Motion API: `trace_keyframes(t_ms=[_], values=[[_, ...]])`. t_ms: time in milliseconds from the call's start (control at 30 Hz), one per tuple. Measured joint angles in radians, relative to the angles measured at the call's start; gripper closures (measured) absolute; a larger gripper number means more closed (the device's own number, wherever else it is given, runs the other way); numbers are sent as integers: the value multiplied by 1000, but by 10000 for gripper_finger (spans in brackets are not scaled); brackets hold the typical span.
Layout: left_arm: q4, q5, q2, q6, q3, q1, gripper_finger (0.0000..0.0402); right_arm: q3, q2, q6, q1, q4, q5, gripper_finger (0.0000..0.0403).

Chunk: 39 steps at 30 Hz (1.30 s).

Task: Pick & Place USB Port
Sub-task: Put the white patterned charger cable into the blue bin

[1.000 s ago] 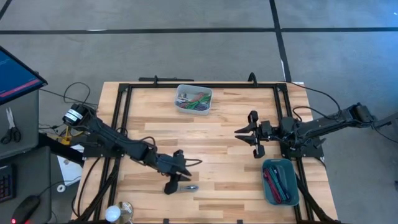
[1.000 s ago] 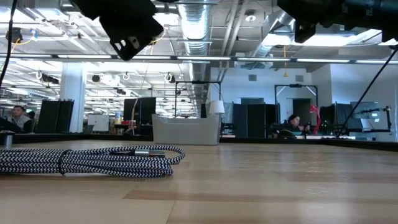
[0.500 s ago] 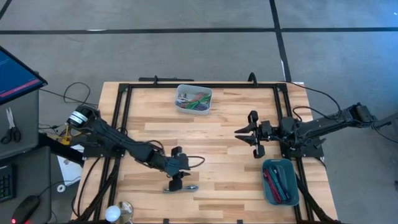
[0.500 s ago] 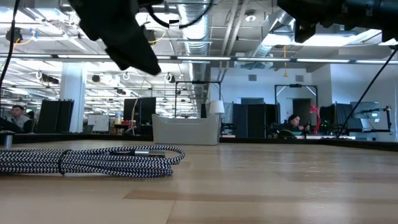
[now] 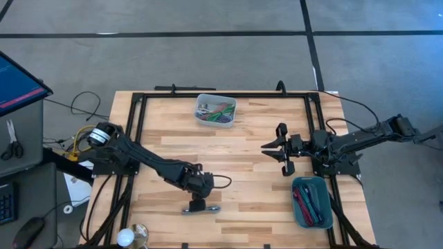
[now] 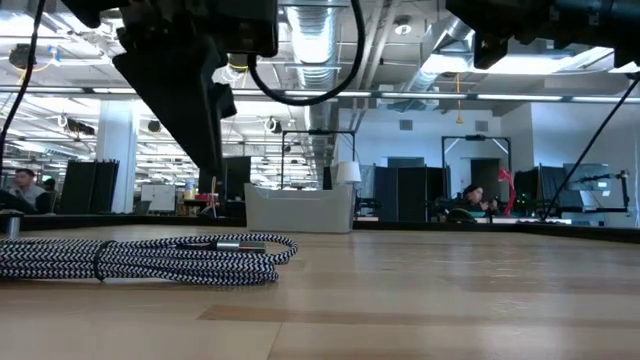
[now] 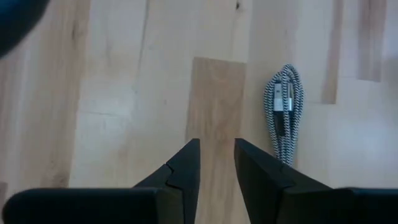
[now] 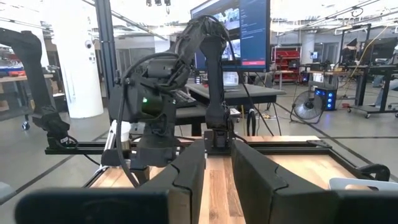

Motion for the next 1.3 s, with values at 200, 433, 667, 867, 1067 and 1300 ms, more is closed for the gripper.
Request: trace_keyframes(t_ms=[200,433,667,867,1067,1300], values=[[0,-137,0,127,0,36,273,0,0,0,-3,0,0,328],[0,35,0,97,-1,108,239,0,0,0,-3,-7,0,328],[5,254,0,-63,-1,60,243,0,0,-1,-3,-7,0,328],[5,243,0,-174,-1,-19,217,0,0,-1,-3,-8,0,328],[25,89,0,-246,-57,-70,171,0,0,0,-3,-7,0,328],[247,115,0,-300,-183,-92,156,0,0,0,-3,-7,0,328]])
